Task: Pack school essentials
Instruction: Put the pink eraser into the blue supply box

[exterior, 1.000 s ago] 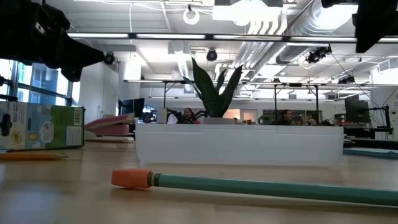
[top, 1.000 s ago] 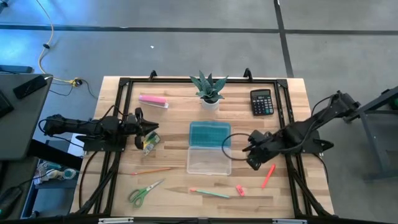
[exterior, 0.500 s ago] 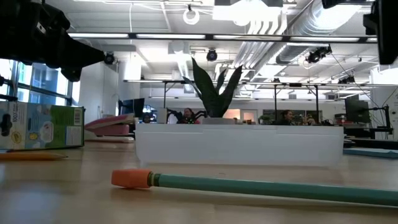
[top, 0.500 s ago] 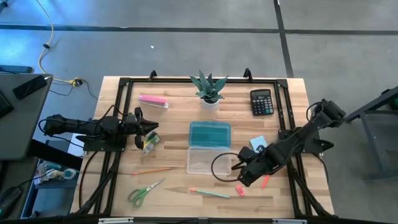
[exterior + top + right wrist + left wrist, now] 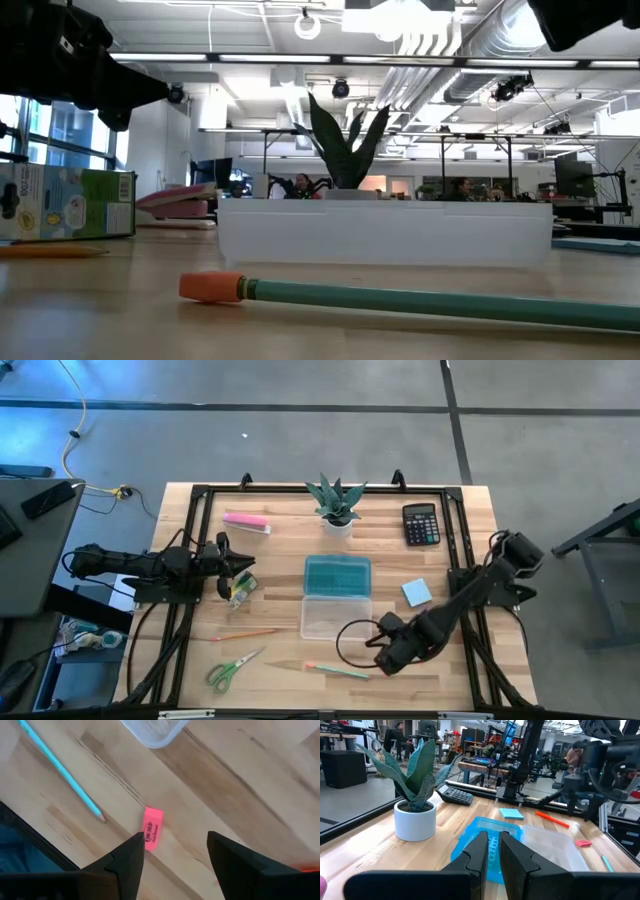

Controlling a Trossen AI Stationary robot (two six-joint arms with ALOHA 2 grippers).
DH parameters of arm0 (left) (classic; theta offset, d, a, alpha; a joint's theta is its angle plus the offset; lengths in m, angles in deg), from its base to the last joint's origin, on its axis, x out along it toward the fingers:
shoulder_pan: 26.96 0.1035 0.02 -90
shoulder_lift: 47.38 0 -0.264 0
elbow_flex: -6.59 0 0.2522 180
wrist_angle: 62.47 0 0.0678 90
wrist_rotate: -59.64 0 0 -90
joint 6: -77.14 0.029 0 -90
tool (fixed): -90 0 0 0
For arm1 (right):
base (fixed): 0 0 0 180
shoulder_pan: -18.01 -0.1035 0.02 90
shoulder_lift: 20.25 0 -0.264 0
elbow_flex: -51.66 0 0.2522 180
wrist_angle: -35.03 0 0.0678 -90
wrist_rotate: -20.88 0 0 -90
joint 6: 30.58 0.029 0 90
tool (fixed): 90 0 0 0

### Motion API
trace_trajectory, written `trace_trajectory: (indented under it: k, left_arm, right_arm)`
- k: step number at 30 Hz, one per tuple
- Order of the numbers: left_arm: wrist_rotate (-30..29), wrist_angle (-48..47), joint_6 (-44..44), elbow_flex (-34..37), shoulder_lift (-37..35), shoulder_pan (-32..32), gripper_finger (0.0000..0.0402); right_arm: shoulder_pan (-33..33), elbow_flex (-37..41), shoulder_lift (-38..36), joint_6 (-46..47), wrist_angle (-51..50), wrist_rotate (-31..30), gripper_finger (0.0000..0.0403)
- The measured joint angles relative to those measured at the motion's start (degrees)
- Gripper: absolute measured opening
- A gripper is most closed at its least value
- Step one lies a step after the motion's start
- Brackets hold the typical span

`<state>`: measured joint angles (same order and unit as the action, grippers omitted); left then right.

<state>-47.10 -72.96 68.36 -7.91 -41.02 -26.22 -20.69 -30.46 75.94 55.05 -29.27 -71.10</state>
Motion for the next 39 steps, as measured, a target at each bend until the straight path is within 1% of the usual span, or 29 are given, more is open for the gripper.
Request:
trace_trajectory:
  k: [6, 9, 14, 19, 27, 33, 39]
  left_arm:
    - [-0.36, 0.15, 0.00, 0.00, -0.01, -0.01, 0.0035]
    - [-0.63, 0.56, 0.00, 0.00, -0.01, -0.02, 0.0035]
    - [-0.59, 1.22, -0.01, 0.00, -0.01, 0.00, 0.0035]
    - [-0.89, 1.69, 0.19, 0.00, -0.01, -0.01, 0.0035]
    - [-1.46, 7.03, 4.98, 0.00, -0.01, 0.00, 0.0035]
    - [-1.48, 8.18, 5.56, 0.00, 0.01, 0.00, 0.0035]
    - [-1.48, 8.20, 5.55, 0.00, 0.01, 0.00, 0.0035]
  right_arm:
    - [-1.15, 0.00, 2.68, 4.31, 2.49, -0.02, 0.0202]
    - [-1.25, 0.00, 3.96, 4.35, 3.69, 0.03, 0.0197]
    - [-1.24, 0.00, 6.48, 4.27, 6.34, 2.13, 0.0187]
    - [-2.01, 0.00, 8.52, 4.28, 8.17, 2.43, 0.0181]
    - [-2.53, 0.02, 10.66, 4.40, 11.50, 2.03, 0.0181]
    - [-2.52, 0.02, 11.92, 4.42, 10.97, 1.84, 0.0181]
    - [-2.47, -0.11, 13.48, 4.39, 11.01, 3.14, 0.0181]
